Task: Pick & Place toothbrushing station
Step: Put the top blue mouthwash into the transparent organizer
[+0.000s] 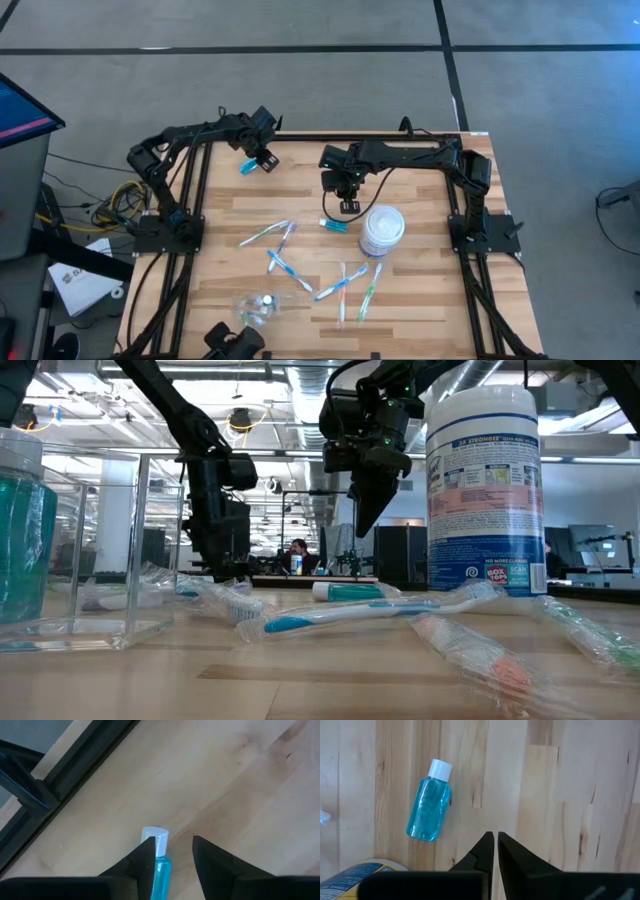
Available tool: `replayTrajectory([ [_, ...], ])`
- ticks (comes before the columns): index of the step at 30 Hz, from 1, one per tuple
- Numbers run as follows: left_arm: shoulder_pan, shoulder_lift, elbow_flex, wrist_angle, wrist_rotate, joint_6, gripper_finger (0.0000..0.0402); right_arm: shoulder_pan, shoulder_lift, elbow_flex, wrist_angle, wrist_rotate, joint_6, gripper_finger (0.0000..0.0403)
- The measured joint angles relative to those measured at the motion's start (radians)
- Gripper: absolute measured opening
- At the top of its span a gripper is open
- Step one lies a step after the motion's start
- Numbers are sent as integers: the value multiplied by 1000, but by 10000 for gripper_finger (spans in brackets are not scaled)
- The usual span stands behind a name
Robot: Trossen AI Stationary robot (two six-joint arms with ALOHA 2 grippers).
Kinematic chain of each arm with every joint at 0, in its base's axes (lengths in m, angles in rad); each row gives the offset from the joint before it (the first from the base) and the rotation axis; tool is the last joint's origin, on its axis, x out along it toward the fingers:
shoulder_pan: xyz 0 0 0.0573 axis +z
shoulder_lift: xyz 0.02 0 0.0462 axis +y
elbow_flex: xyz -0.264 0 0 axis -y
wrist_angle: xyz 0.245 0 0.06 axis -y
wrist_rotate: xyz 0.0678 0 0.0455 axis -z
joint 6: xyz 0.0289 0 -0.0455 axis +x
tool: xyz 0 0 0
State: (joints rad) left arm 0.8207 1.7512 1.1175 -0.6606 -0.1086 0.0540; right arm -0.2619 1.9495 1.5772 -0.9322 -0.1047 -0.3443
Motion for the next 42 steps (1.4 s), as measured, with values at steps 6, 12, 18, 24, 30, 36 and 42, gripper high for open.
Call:
replayTrajectory([
  [6,0,0,0,0,-4,2,157,0,0,0,1,0,0,17],
  [12,0,-1,0,5,-5,2,162,0,0,0,2,0,1,17],
  [18,0,-1,0,5,-4,-5,152,0,0,0,2,0,2,17],
  [24,-1,58,0,12,-10,-5,149,1,0,0,2,0,4,17],
  [30,-2,83,-3,17,-69,17,149,1,0,0,1,0,4,17],
  [36,-2,83,-2,16,-71,50,149,0,0,0,3,0,-3,17],
  [42,-2,19,-2,-31,-77,148,149,0,0,0,11,0,-4,17],
])
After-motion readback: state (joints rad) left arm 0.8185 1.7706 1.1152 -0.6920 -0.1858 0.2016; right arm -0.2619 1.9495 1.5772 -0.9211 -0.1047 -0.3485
